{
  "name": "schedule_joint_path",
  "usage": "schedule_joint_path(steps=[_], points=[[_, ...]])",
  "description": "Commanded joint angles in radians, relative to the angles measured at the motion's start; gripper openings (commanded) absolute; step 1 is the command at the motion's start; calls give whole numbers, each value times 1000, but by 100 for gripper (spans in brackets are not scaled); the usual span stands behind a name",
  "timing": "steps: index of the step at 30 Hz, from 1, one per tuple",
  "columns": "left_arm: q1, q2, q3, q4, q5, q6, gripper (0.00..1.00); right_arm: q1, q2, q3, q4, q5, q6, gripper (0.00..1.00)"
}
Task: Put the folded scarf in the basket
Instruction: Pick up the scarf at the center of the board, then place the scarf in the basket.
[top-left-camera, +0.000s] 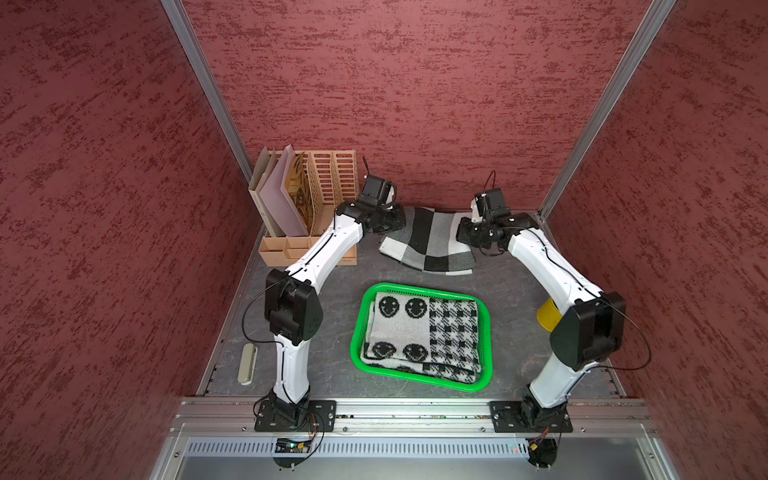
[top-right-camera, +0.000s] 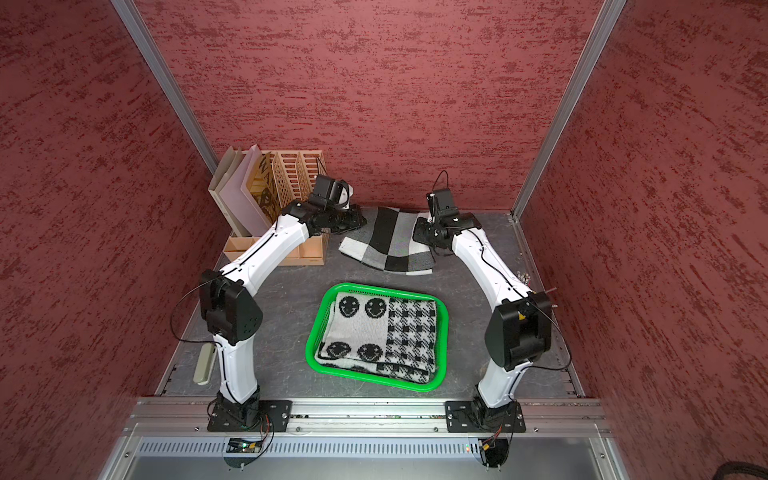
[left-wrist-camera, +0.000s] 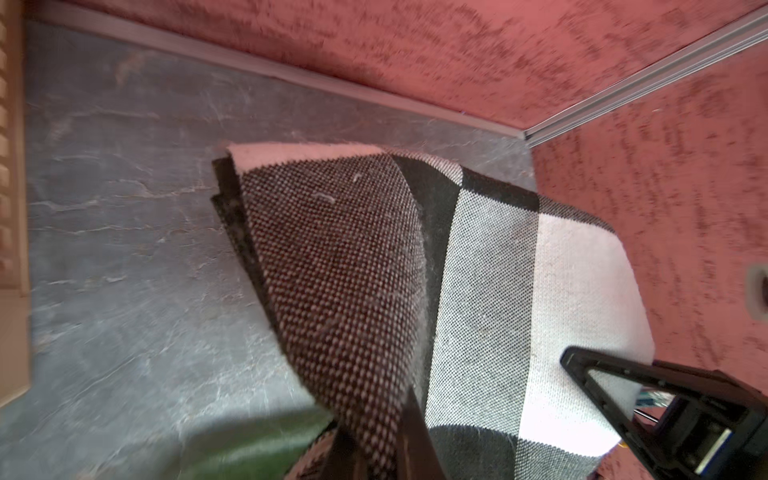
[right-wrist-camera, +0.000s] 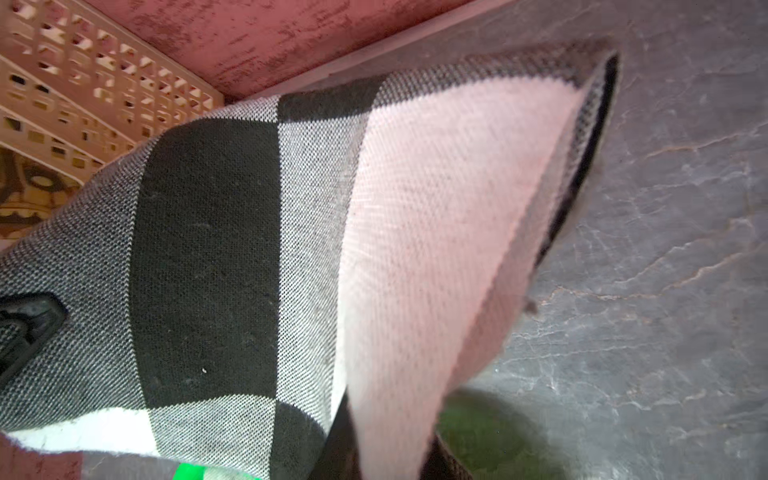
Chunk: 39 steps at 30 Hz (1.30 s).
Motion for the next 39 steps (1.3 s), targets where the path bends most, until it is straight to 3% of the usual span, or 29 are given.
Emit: schedule_joint_path(steps=[1,7,19,30,39], points=[[-7,-89,19,-79,-36,12,0,34,-89,6,-88,32,23,0],[-53,-253,-96,-152,-47,12,0,116,-273,-100,-147,48,76,0],[-193,-603,-479,-176,-114,-92,0,321,-585,-378,-240,96,245,0],[-317,-751,-689,-177,-168,-191,0,508,-649,-488,-300,188,362,0],[-360,-763,-764,-175,-220,-222,0,526,-652,-556,-276,226,377,0]])
